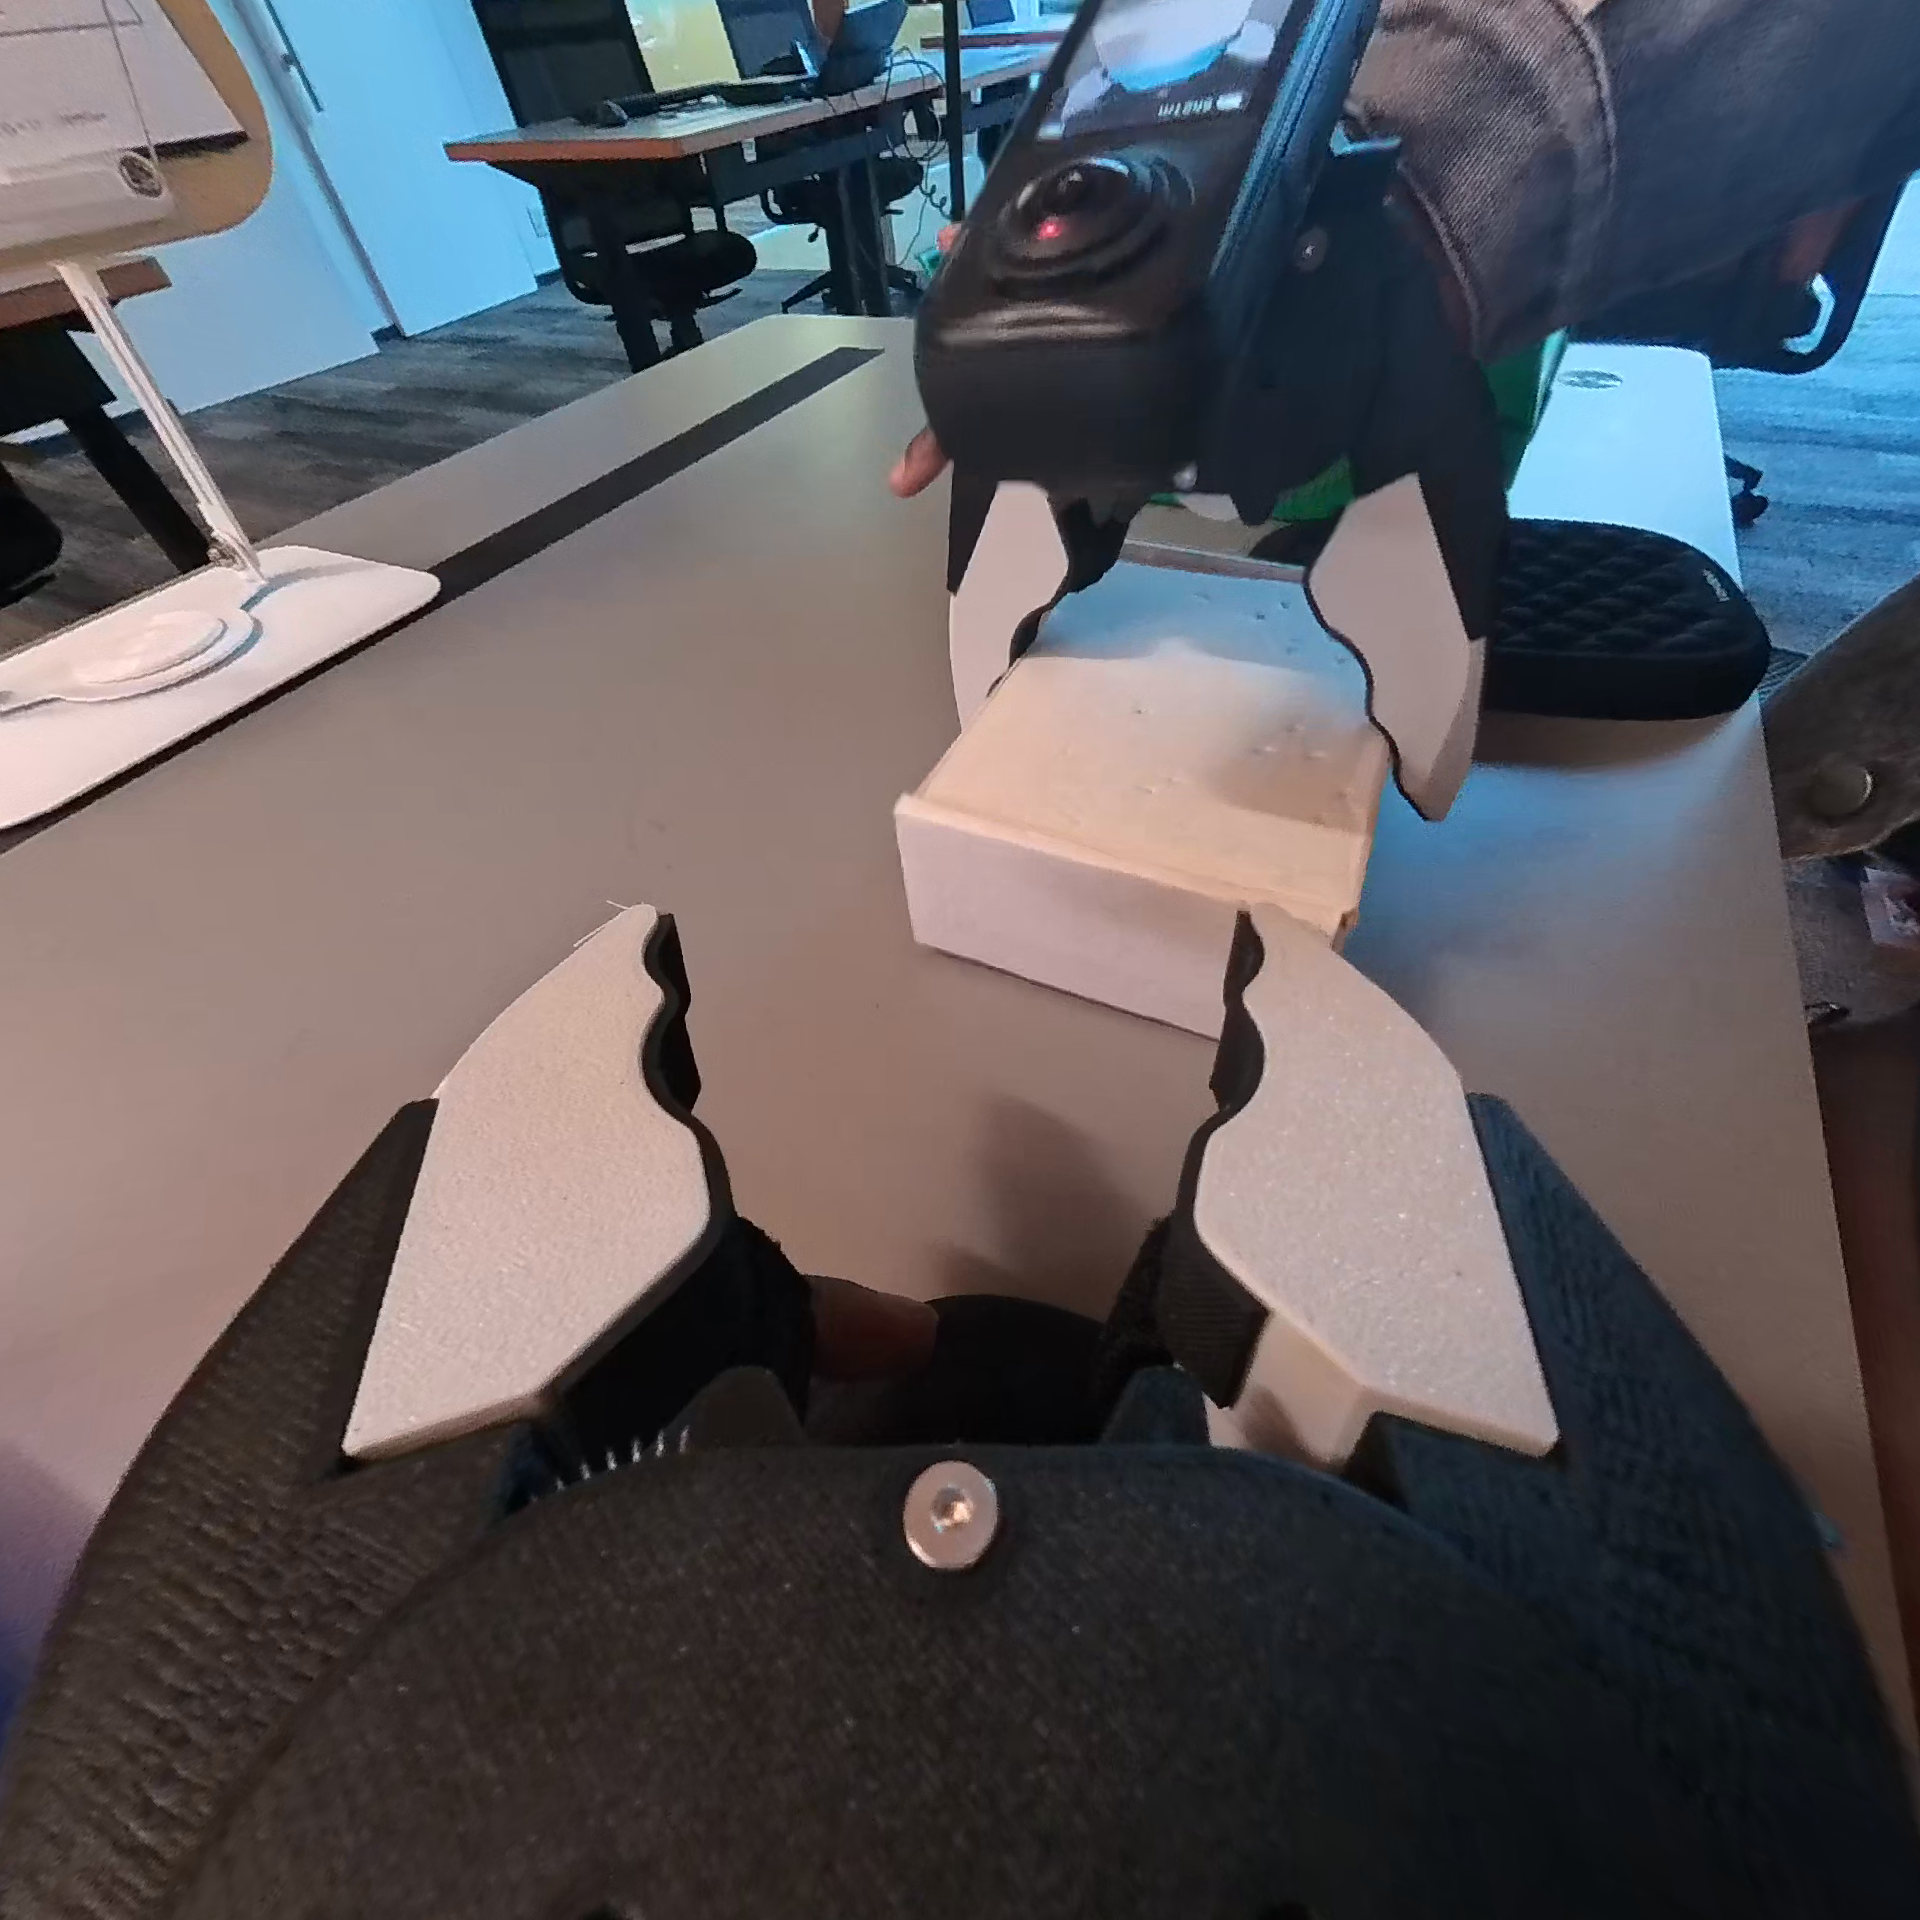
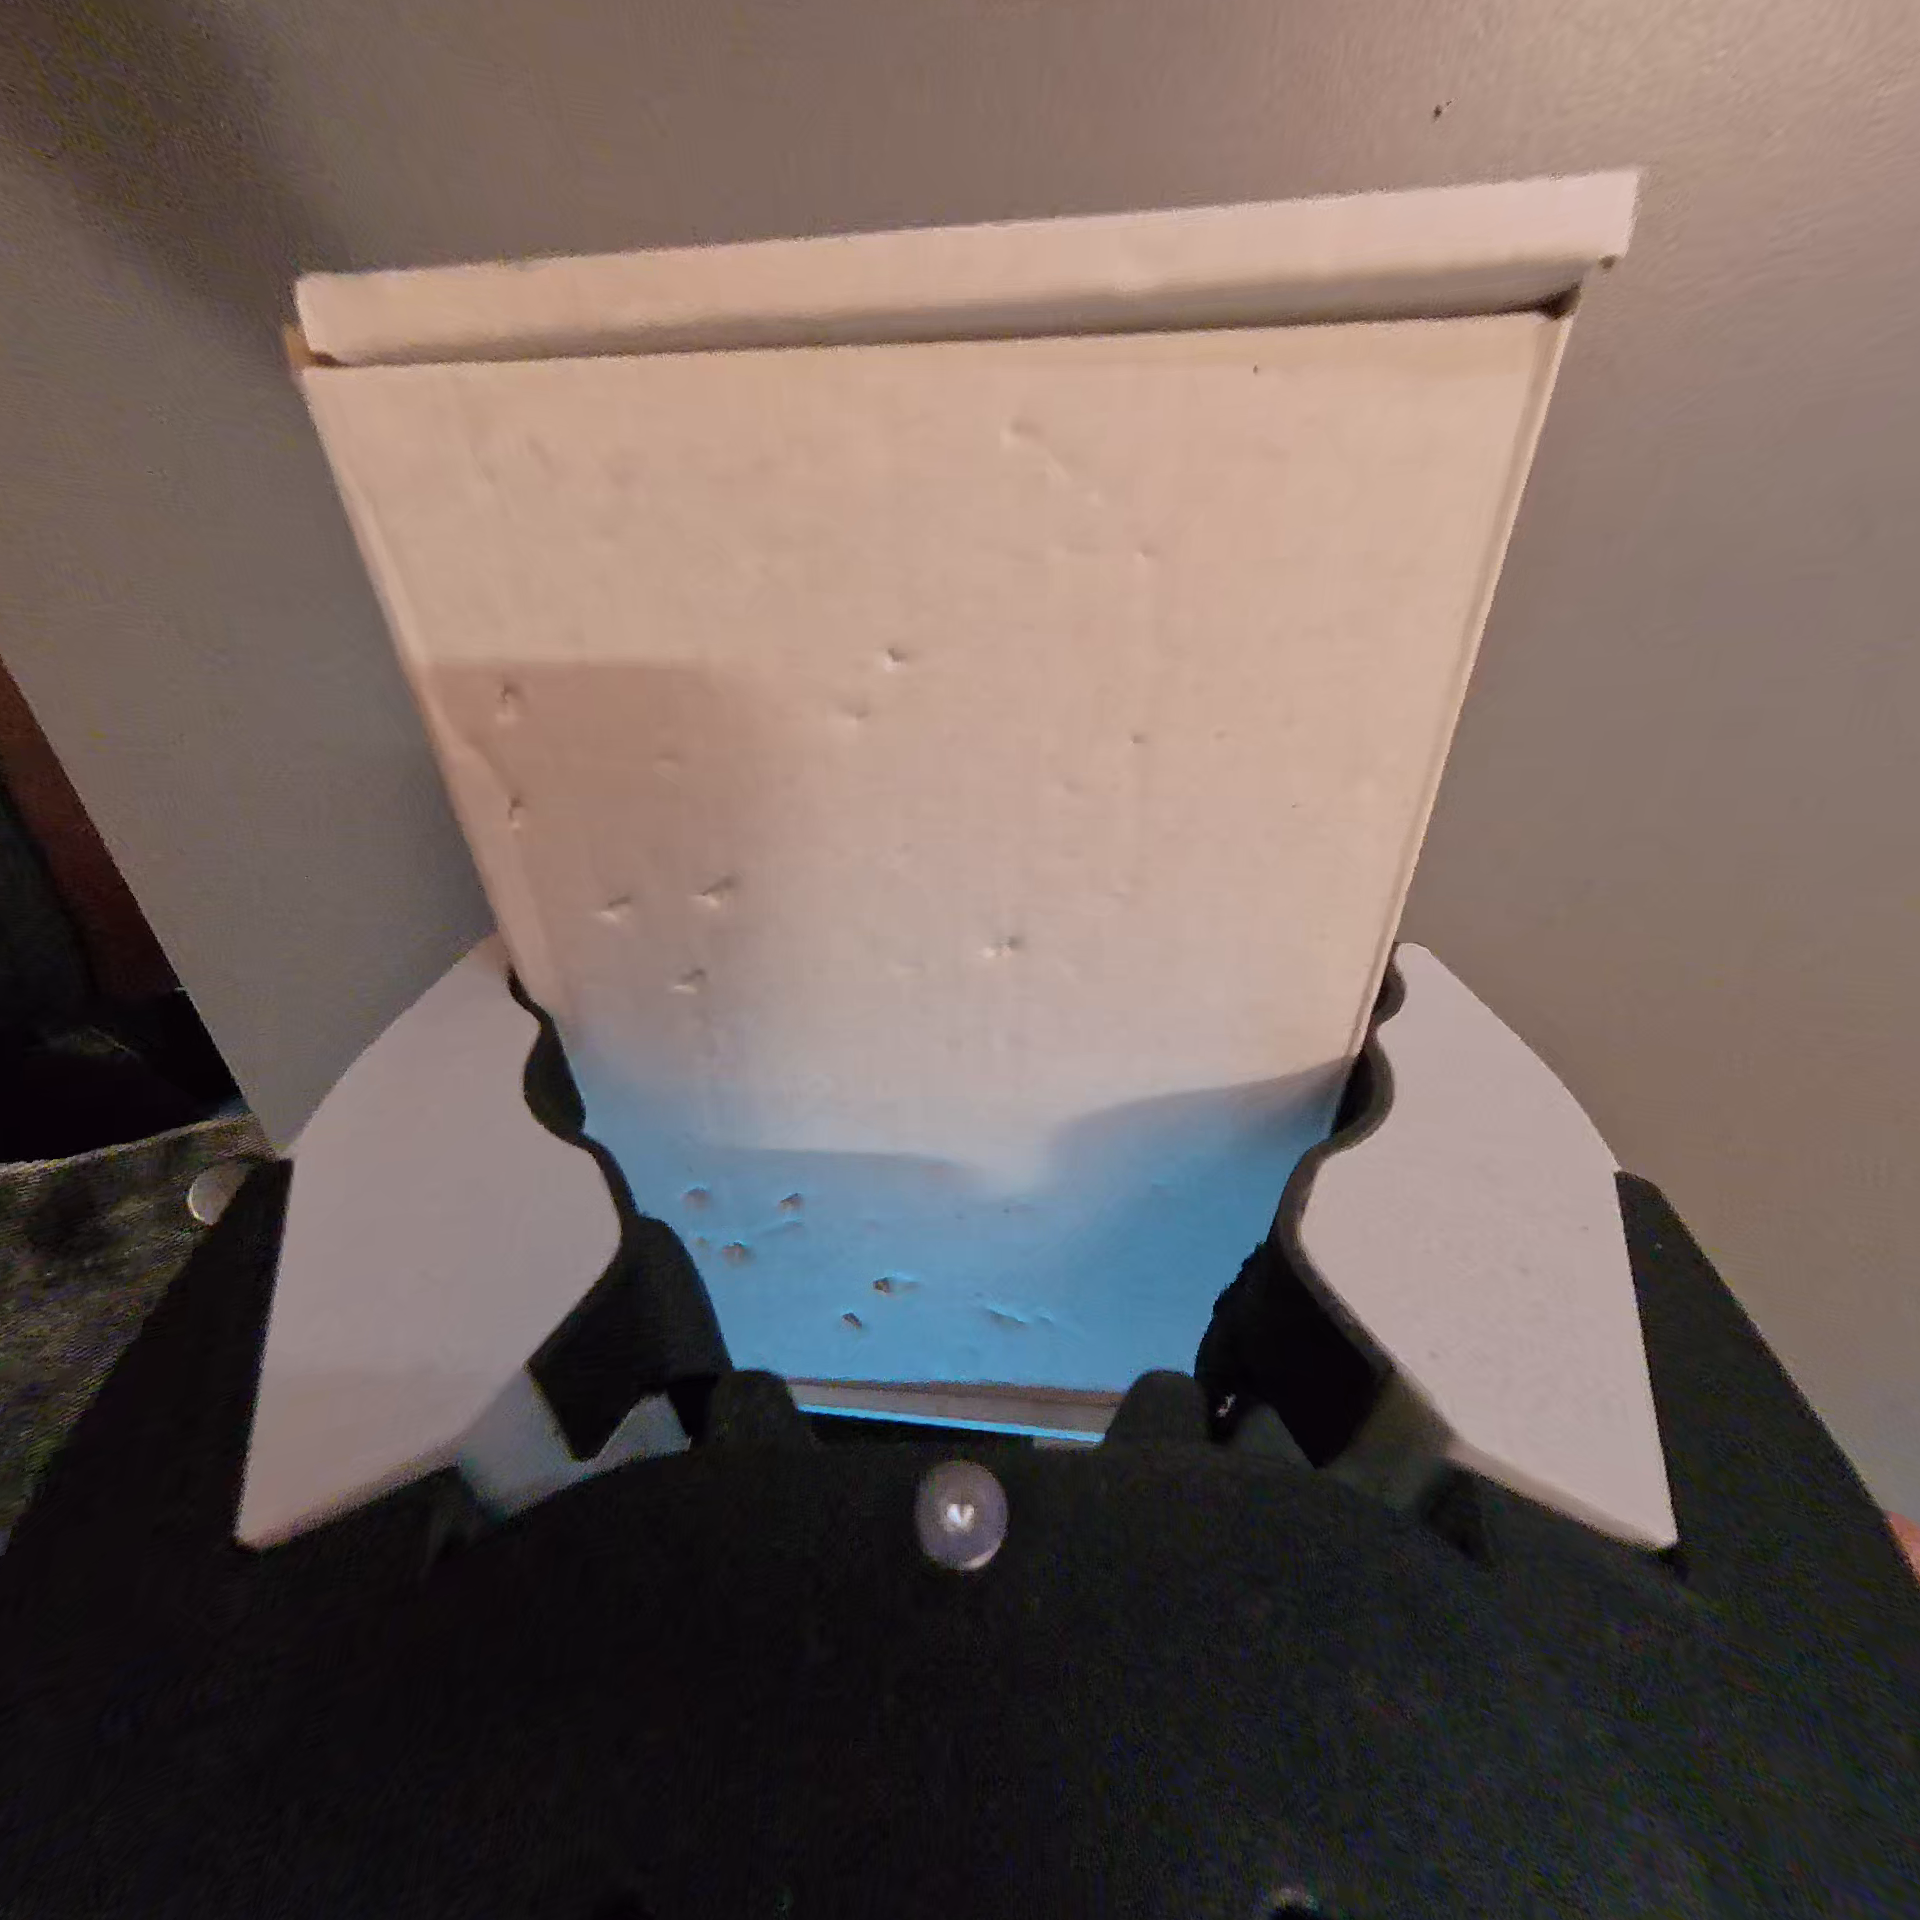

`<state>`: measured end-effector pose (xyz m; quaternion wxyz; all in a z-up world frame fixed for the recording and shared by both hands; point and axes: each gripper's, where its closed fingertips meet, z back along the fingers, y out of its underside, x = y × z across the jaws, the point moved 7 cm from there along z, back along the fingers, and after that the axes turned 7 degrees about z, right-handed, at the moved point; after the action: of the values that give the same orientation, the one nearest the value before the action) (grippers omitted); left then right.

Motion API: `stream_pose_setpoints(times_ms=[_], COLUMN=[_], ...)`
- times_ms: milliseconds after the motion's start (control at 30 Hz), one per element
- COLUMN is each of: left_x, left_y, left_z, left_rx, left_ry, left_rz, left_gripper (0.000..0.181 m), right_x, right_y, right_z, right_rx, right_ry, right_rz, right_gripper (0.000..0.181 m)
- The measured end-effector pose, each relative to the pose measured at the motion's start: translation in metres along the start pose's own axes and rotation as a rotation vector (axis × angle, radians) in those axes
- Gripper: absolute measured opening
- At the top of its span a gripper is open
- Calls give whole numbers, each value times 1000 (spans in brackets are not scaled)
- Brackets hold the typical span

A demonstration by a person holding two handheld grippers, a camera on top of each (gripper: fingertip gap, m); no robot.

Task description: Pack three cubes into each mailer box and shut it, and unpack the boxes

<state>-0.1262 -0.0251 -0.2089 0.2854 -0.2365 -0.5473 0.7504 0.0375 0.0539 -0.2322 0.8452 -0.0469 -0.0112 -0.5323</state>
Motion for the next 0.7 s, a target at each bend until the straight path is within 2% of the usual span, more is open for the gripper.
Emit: stream_pose_setpoints(times_ms=[33,233,400,533,700], left_x=[0,0,0,0,5], left_y=[0,0,0,0,-1], left_z=[0,0,0,0,3], left_rx=[0,2,2,-3,-36], left_ry=[0,1,0,1,31], left_rz=[-1,-3,-2,3,67], left_gripper=[98,98,98,98,97], right_x=[-1,-1,-1,-1,-5], right_y=[1,17,45,91,178], right_z=[2,22,69,112,159], right_rx=[-1,34,7,33,58], right_ry=[6,-27,40,115,184], right_rz=[-4,-35,-80,-144,-290], right_gripper=[141,140,140,140,140])
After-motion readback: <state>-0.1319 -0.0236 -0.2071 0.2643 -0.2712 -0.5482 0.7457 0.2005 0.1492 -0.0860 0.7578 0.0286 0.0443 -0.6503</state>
